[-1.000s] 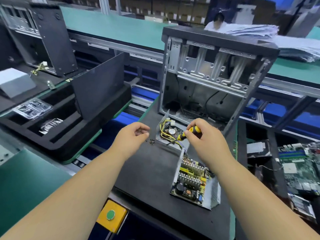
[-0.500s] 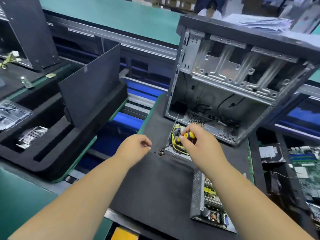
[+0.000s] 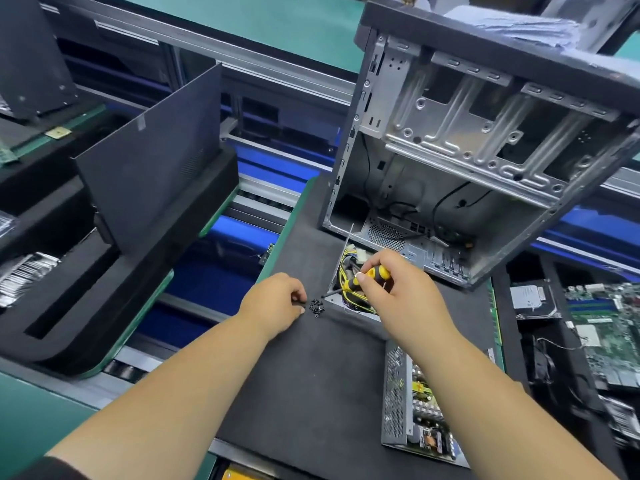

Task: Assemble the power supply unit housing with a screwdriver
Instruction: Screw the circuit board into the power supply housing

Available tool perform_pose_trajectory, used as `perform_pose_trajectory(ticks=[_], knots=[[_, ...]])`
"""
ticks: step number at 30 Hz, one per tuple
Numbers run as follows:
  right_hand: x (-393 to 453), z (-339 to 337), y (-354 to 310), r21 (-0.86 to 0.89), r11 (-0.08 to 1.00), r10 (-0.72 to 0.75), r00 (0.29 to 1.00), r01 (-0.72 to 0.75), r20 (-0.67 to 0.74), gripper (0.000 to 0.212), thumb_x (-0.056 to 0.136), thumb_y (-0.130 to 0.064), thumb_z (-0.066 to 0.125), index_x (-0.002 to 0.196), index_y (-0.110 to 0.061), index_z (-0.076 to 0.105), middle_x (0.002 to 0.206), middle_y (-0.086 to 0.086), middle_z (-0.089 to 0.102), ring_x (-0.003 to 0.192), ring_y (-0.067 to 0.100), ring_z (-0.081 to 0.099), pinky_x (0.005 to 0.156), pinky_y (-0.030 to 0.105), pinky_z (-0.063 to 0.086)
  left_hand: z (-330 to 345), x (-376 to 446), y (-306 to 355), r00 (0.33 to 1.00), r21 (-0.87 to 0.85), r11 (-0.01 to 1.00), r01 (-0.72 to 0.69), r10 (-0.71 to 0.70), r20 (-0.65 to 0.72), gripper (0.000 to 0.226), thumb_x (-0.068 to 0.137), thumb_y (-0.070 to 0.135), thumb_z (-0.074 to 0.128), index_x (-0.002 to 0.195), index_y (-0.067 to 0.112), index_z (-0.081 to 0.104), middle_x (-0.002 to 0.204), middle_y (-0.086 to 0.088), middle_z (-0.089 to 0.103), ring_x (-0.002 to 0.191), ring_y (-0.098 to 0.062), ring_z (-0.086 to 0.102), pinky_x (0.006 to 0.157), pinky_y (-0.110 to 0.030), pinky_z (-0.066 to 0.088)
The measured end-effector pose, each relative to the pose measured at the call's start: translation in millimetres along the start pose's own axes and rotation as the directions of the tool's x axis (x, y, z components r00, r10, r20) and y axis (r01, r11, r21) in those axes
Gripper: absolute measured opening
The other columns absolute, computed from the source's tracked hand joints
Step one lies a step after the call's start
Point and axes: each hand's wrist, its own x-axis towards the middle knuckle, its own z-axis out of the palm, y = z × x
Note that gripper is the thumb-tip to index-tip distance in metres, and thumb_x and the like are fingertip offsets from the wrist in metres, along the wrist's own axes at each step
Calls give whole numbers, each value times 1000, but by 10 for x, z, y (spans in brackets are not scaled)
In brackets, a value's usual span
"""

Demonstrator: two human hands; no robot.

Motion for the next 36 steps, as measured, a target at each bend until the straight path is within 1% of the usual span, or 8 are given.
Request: perform_pose_trajectory(ticks=[8, 11, 14, 16, 19, 23, 29, 36], knots=[[-21, -43, 8, 6, 1000, 2, 1000, -2, 0, 6, 92, -38, 58, 89, -37, 53, 77, -14, 58, 66, 12, 51, 53, 31, 44, -3, 4, 39, 999, 34, 999, -40, 39, 16, 6, 84, 30, 72, 83, 34, 67, 92, 13, 54, 84, -7, 59, 70, -23, 46], [-40, -72, -14, 37, 999, 3, 1000, -3, -10, 5, 92, -38, 58, 90, -37, 54, 75, -10, 59, 62, 14, 51, 54, 32, 44, -11, -13, 48, 1000, -135, 991, -12, 12, 1, 9, 84, 26, 71, 80, 33, 68, 86, 12, 61, 74, -2, 57, 64, -16, 43], [-62, -137, -51, 131, 991, 4, 998, 5, -64, 3, 92, -36, 58, 90, -36, 56, 72, -6, 62, 61, 13, 55, 55, 31, 45, -90, -59, 123, 1000, -548, 836, 5, -12, -10, 11, 85, 20, 71, 80, 30, 70, 80, 4, 70, 66, 2, 57, 65, -11, 47], [-76, -188, -98, 226, 974, 3, 992, 26, -127, 6, 92, -30, 58, 87, -32, 57, 66, -11, 61, 52, 6, 47, 48, 19, 37, -180, -84, 203, 1000, -745, 667, 1, 4, 5, 12, 87, 15, 70, 83, 27, 71, 84, -1, 73, 75, -5, 65, 76, -21, 52], [-82, -260, -184, 357, 933, 25, 978, 51, -206, 15, 93, -19, 60, 82, -28, 59, 56, -22, 54, 46, -1, 45, 43, 6, 32, -294, -104, 302, 999, -866, 499, -32, 27, -21, 21, 88, 6, 67, 83, 25, 72, 87, -5, 74, 78, -11, 67, 72, -20, 52], [-94, -327, -273, 404, 909, -3, 972, 100, -233, 12, 94, -15, 60, 83, -22, 60, 56, -22, 54, 46, -2, 44, 41, 3, 32, -384, -141, 376, 998, -915, 399, -62, 51, -45, 19, 88, -1, 64, 89, 17, 70, 86, -4, 74, 73, -9, 65, 66, -15, 50], [-121, -377, -289, 391, 912, -28, 968, 127, -250, 14, 94, -18, 60, 83, -26, 59, 57, -18, 53, 44, -3, 44, 41, 5, 32, -440, -189, 424, 997, -925, 375, -64, 63, -43, 21, 88, -2, 65, 87, 18, 71, 86, -4, 74, 73, -9, 64, 68, -15, 51], [-165, -403, -265, 365, 923, -25, 965, 122, -260, 14, 93, -17, 59, 83, -27, 58, 61, -20, 57, 49, -3, 49, 43, 5, 35, -435, -203, 464, 996, -901, 429, -61, 83, -28, 21, 88, 0, 66, 86, 20, 73, 82, -3, 73, 71, -10, 62, 69, -18, 51]])
